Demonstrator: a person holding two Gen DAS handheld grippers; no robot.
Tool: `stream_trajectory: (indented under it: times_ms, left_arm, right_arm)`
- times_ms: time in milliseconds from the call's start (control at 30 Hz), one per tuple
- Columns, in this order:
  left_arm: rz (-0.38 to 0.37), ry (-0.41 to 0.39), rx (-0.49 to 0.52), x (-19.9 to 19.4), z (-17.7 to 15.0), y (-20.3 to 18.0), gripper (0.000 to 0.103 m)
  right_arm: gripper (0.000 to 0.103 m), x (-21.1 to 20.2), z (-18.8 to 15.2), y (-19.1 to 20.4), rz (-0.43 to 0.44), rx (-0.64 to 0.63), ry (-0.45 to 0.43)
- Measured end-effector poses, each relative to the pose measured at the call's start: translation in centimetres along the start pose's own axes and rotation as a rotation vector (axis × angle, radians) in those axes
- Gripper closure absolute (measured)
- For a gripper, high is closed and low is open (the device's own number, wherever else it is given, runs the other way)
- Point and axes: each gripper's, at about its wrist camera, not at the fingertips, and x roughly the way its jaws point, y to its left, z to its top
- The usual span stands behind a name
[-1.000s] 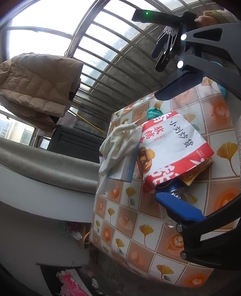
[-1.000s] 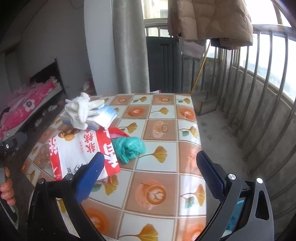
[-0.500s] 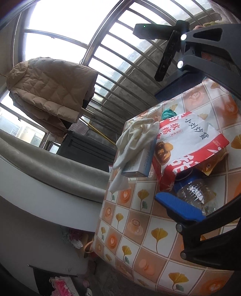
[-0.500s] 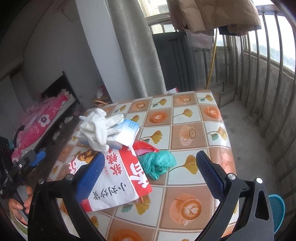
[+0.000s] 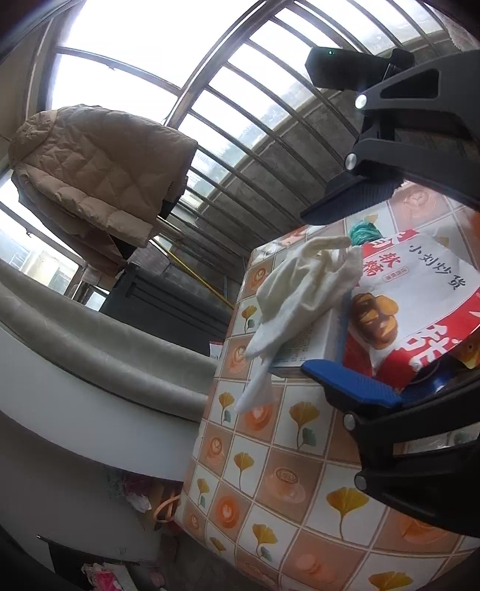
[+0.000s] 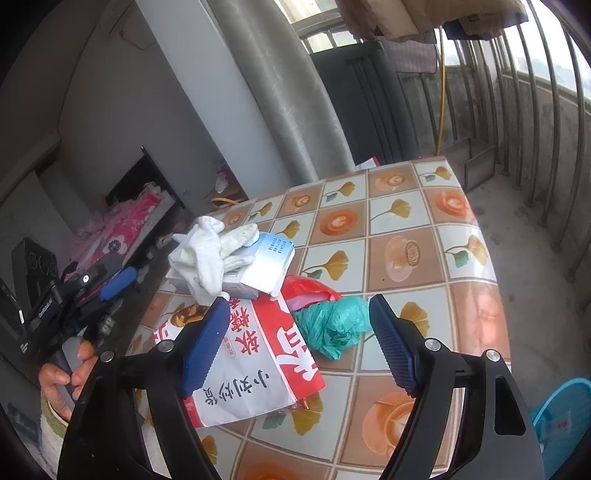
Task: Collect trash
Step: 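Return both tools to the table toward the white gloves, then grasp the white gloves with the left tool while right tool grasps the tissue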
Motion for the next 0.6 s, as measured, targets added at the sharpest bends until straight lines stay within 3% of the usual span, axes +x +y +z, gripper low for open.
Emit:
stream_trajectory:
  times_ms: [167,300,367,433,600]
  left_arm:
    - [0.094,0.092,0.078,4.1,1.4,-1.0,0.042]
    - [0.186,0.145,0.152,6.5,0.8,-1.5,0.061]
    - [0.196,0.150,0.172,6.7,0.4,-1.7,0.070]
    - [0.191,0.147,0.182,6.7,0.3,-1.9,0.086]
    - [0.169,0.108,0.160,6.0,0.7,-1.8,0.098]
  right_arm:
    - [0.033,0.6,-0.5,-0.2,0.009,-0.003,0.016]
    - [0.034,0.3,-0.7,-0.6,0.003,-0.007,0.013]
    - [0.034,0.2,-0.8,-0.9,-0.003,-0.010,0.012]
    - [0.035,0.1,-0.9,-1.2,-0.007,-0.009,0.014]
    - [0.037,-0.1,-0.8,-2.0,-0.007,0.004,0.012]
